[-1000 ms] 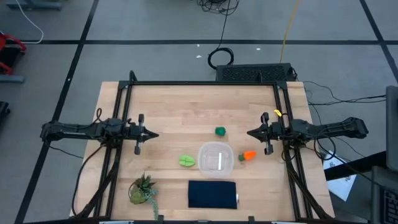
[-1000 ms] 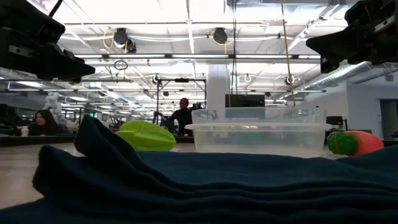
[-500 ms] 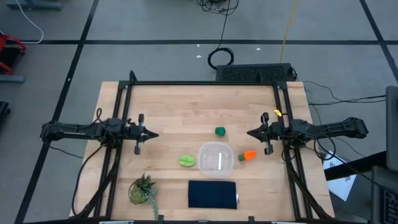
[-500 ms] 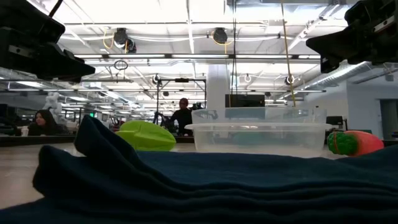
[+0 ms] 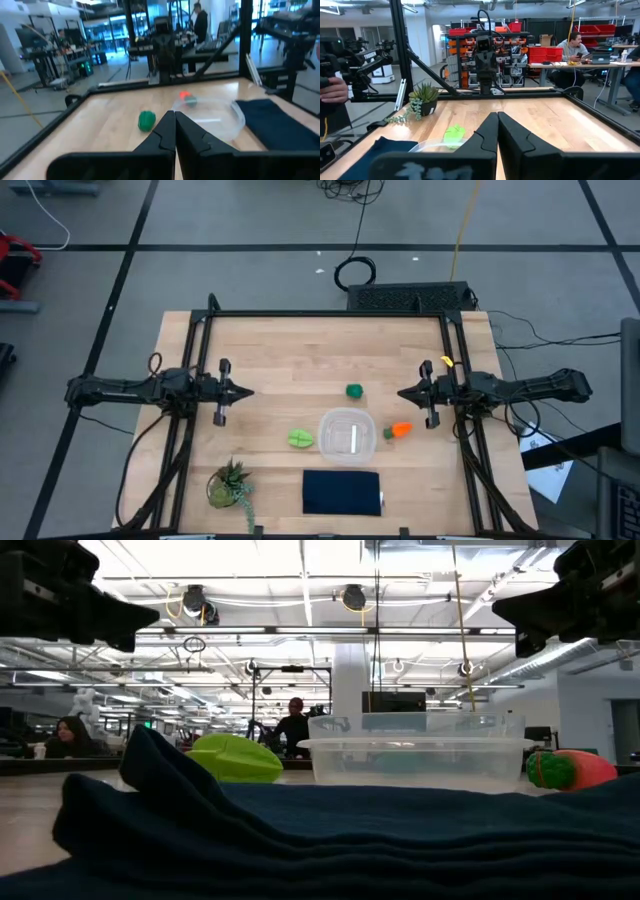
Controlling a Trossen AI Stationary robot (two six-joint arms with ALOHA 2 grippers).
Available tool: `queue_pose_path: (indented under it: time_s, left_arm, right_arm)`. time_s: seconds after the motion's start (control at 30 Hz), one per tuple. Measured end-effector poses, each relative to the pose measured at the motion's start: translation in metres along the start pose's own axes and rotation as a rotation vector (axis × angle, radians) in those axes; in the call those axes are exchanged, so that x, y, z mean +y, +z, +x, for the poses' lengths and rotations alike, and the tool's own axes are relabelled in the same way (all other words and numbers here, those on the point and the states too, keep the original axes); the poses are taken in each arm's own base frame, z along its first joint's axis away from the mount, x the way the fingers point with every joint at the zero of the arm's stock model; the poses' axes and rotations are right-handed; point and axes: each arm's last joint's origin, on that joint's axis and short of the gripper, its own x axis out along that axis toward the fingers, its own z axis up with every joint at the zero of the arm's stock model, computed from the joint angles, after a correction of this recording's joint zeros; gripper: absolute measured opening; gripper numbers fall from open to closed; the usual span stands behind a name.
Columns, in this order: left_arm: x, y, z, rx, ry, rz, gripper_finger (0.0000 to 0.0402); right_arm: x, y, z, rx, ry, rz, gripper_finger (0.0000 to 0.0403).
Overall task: Pick and placing Produce into tupperware
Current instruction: Put the orange carrot into the transparent bin
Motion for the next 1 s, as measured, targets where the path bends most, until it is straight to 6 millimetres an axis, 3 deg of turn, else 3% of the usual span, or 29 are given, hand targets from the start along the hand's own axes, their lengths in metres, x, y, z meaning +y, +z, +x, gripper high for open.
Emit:
queue_pose_path:
  time_s: [0.3, 0.87, 1.0]
  left_arm:
    - [0.0003, 0.0024, 0.0000, -0.025, 0.001, -0.132, 0.0001]
    - [0.0005, 0.0022, 0.0030, -0.020, 0.007, -0.143, 0.0001]
    - [0.0005, 0.0031, 0.0030, -0.030, 0.004, -0.140, 0.0001]
  right_arm:
    - [0.0000, 0.0001, 0.0000, -0.001, 0.000, -0.033, 0.0000]
    - [0.0001, -0.0041, 0.0028, 0.053, 0.000, -0.089, 0.0000]
    - [0.0002, 0.0049, 0.0090, 0.093, -0.016, -0.097, 0.0000]
